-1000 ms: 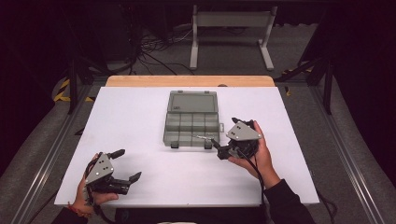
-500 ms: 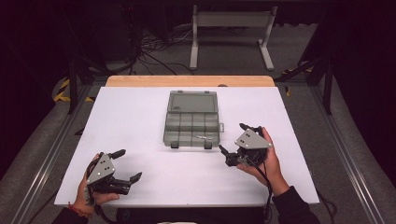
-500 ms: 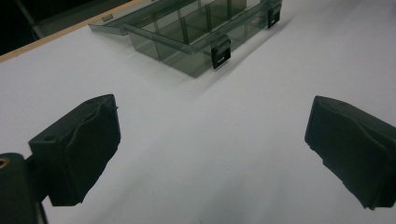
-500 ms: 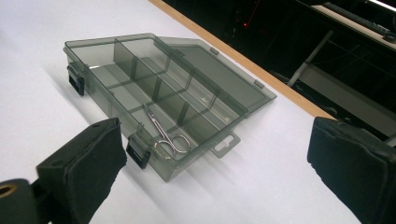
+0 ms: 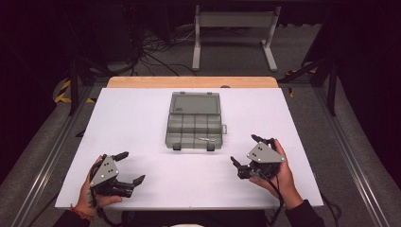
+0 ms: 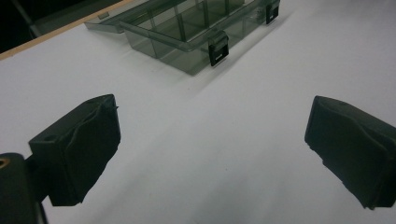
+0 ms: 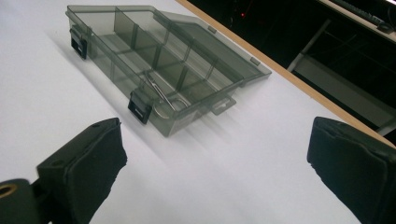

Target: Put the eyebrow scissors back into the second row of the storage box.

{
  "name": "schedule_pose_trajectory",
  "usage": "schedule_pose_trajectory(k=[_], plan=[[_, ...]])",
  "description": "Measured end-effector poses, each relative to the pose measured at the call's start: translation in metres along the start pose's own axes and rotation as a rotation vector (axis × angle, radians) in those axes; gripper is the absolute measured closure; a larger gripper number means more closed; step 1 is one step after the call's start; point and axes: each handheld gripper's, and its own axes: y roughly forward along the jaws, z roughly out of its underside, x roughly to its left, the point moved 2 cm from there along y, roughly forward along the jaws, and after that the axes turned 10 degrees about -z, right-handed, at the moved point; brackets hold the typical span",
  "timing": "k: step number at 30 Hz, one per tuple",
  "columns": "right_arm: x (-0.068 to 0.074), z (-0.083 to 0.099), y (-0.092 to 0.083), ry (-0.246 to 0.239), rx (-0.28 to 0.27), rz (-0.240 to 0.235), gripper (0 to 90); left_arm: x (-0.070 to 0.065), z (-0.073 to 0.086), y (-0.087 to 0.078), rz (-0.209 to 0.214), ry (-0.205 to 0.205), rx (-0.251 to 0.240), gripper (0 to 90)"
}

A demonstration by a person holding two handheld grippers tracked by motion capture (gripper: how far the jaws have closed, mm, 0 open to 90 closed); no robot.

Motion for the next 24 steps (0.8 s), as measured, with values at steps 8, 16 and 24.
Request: schedule_pose_trajectory(k=[8, 16, 24], plan=[[-0.002, 0.02, -0.012, 0.02, 0.017, 0.018, 4.9, 0.0, 0.0, 0.002, 0.008, -0.002, 0.004, 4.1], [-0.004, 0.044, -0.019, 0.036, 0.043, 0.032, 5.1, 0.0, 0.0, 0.002, 0.004, -0.001, 0.009, 3.9], [-0.005, 0.064, -0.023, 0.08, 0.054, 0.034, 5.3, 0.0, -0.001, 0.003, 0.002, -0.003, 0.009, 3.9]])
